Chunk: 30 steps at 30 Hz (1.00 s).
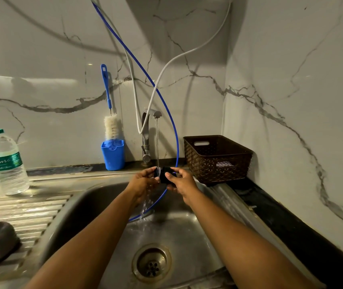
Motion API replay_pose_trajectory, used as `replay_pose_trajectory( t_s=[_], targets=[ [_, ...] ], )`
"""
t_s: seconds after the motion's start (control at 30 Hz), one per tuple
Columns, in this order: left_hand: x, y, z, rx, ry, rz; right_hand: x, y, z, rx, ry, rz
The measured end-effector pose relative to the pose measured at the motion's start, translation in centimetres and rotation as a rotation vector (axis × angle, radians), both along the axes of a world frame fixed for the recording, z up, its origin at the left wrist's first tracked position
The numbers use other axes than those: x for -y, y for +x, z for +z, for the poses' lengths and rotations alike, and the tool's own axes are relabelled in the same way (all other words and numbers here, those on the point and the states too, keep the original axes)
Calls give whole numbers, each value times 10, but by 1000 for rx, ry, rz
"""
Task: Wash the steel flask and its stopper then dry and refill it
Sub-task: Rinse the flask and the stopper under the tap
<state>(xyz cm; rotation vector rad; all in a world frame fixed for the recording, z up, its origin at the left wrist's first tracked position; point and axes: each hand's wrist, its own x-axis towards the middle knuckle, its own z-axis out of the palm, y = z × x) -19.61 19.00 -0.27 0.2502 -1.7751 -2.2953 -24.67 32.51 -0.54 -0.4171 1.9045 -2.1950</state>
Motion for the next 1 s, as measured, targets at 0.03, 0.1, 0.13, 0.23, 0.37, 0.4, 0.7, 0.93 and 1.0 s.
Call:
replay_pose_trajectory(
  t_s=[0.03,0.1,0.13,0.23,0.37,0.4,0.7,0.93,1.0],
  targets=[
    [0,0,-1,-3,14,7,0,-1,0,17,-22,5],
    [0,0,-3,5,20,23,-2,0,0,90,-74,31],
    [-2,1,-3,6,-11,24,-2,0,0,133,-93,53],
    [-7,3,-5,-15,-79,49,-3,0,-2,222,-116,115],
    [-6,1,-6,-49,-50,103,1,3,-3,250,-72,155],
    [-5,1,-7,-52,-44,107,2,4,-3,248,-56,158],
    [6,4,-10,-63,-78,77,7,6,-5,-82,176,22],
    [12,16,-8,-163,-197,58,4,13,-1,-417,395,-14],
    [12,18,-7,-181,-215,65,7,13,-1,-427,384,-34]
  ],
)
